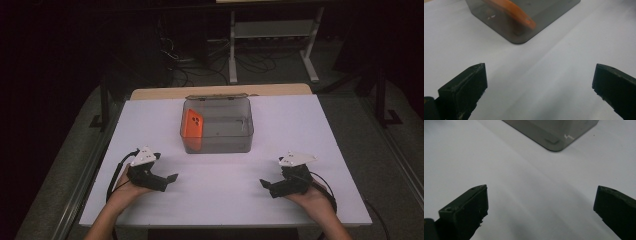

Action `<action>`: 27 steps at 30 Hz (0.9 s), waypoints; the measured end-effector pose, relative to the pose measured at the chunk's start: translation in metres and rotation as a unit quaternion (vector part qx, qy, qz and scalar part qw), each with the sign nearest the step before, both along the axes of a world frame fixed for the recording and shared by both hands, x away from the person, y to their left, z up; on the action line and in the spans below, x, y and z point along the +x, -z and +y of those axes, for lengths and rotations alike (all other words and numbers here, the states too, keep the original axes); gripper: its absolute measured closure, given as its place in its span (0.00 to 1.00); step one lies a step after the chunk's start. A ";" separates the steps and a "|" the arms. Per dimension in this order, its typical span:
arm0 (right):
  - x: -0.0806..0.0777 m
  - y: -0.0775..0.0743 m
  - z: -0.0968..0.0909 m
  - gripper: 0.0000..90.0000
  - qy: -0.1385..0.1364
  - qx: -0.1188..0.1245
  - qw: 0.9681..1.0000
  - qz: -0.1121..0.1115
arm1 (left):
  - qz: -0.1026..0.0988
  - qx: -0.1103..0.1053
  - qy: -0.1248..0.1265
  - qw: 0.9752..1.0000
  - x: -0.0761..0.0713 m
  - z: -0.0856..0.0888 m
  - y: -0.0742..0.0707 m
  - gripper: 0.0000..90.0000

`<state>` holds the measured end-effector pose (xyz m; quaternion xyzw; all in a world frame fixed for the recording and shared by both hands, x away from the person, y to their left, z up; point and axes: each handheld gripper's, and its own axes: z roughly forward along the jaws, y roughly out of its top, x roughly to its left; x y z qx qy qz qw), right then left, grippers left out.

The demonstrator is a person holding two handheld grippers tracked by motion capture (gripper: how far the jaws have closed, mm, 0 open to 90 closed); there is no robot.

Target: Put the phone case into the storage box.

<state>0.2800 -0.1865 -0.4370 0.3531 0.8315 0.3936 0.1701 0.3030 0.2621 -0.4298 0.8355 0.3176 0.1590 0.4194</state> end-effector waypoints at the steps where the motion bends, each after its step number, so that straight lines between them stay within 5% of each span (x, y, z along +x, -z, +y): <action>1: 0.000 0.000 0.000 0.00 0.000 0.000 1.000 0.000 | -0.001 0.004 0.000 1.000 -0.001 0.000 0.001 0.00; 27: 0.000 0.001 0.001 0.00 -0.004 -0.003 1.000 0.003 | 0.011 0.029 0.013 0.999 -0.006 0.003 0.017 0.00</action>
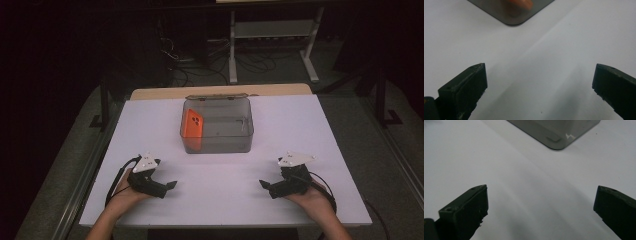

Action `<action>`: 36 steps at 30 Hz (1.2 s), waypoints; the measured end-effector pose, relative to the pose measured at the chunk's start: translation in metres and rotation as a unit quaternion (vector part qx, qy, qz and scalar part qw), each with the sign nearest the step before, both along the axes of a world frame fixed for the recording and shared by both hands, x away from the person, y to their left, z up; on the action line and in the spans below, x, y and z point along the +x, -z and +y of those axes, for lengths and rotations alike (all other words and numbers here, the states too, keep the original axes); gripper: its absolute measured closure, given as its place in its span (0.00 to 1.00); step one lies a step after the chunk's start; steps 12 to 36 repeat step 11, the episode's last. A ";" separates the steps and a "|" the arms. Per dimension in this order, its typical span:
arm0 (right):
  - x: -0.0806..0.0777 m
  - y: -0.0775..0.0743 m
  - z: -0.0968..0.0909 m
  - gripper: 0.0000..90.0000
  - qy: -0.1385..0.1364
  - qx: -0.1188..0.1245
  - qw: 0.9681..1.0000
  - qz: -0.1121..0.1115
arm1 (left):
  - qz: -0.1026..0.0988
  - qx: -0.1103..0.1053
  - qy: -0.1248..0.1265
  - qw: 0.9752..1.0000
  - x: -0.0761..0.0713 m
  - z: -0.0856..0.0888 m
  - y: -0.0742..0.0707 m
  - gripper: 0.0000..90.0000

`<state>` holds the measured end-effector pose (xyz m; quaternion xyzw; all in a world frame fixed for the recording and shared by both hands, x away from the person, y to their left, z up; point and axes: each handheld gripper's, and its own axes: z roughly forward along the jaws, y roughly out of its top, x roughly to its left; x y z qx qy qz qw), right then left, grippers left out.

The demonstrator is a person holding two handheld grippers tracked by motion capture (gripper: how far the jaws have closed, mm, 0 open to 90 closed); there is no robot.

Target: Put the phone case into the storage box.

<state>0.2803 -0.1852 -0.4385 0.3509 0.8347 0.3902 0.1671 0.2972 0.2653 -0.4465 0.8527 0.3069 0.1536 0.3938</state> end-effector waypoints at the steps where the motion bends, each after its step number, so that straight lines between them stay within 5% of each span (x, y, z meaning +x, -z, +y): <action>1: 0.000 0.000 0.000 0.00 0.000 0.000 1.000 0.000 | 0.001 -0.001 0.000 1.000 0.000 0.000 0.000 0.00; 36: 0.000 0.001 0.000 0.00 0.000 -0.001 1.000 0.002 | 0.003 0.005 0.000 1.000 0.001 -0.001 0.000 0.00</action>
